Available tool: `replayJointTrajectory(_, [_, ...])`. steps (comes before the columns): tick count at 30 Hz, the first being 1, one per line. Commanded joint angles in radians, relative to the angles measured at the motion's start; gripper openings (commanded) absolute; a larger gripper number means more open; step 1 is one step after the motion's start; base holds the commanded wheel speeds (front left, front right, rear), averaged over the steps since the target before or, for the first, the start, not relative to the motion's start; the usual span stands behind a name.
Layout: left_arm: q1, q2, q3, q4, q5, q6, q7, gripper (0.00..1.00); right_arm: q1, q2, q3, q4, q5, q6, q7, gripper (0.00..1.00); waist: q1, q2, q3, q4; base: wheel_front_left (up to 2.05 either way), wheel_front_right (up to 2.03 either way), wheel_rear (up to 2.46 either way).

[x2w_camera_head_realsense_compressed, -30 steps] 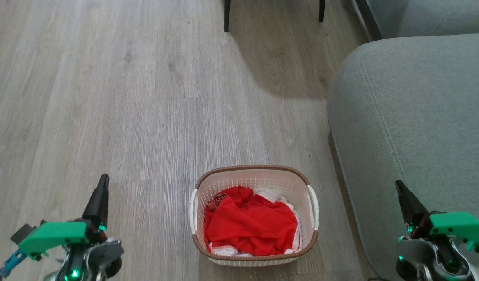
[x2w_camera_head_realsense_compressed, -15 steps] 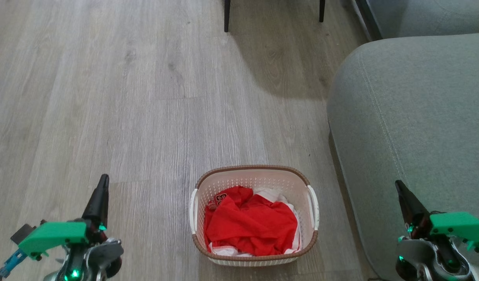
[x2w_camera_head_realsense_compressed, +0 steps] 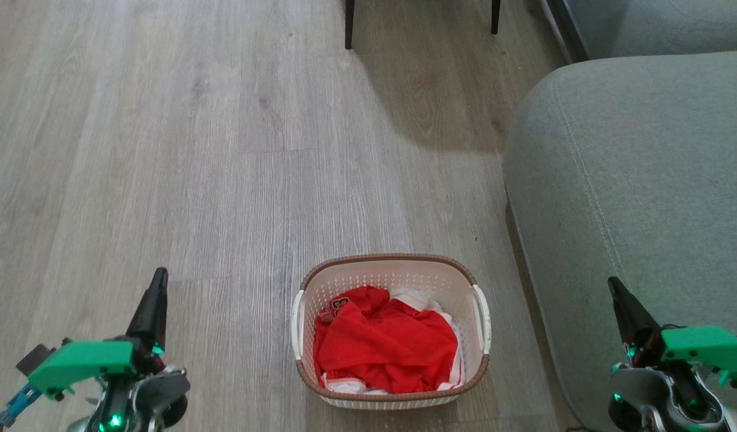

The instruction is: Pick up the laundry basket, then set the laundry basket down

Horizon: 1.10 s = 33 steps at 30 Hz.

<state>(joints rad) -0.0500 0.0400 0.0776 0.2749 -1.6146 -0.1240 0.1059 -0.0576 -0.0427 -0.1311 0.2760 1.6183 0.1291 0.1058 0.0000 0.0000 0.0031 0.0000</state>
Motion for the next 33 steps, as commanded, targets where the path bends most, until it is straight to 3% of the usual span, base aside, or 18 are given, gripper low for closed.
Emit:
replayJointTrajectory(1, [-0.058, 0.010, 0.036, -0.030, 0.006, -0.007, 0.007, 0.00, -0.050, -0.008, 0.018, -0.031, -0.009, 0.002, 0.007, 0.00, 0.0000, 0.0000, 0.000, 0.000, 0.00, 0.00, 0.00])
replayJointTrajectory(26, [-0.058, 0.010, 0.036, -0.030, 0.006, -0.007, 0.007, 0.00, -0.050, -0.008, 0.018, -0.031, -0.009, 0.002, 0.007, 0.00, 0.0000, 0.0000, 0.000, 0.000, 0.00, 0.00, 0.00])
replayJointTrajectory(27, [0.000, 0.000, 0.000, 0.001, 0.000, 0.000, 0.000, 1.00, 0.000, 0.000, 0.000, 0.001, 0.000, 0.000, 0.000, 1.00, 0.0000, 0.0000, 0.000, 0.000, 0.00, 0.00, 0.00])
replayJointTrajectory(33, [0.029, -0.007, -0.008, 0.043, 0.002, 0.001, -0.006, 1.00, 0.021, 0.007, 0.010, 0.047, -0.001, 0.000, -0.006, 1.00, 0.0000, 0.0000, 0.000, 0.000, 0.00, 0.00, 0.00])
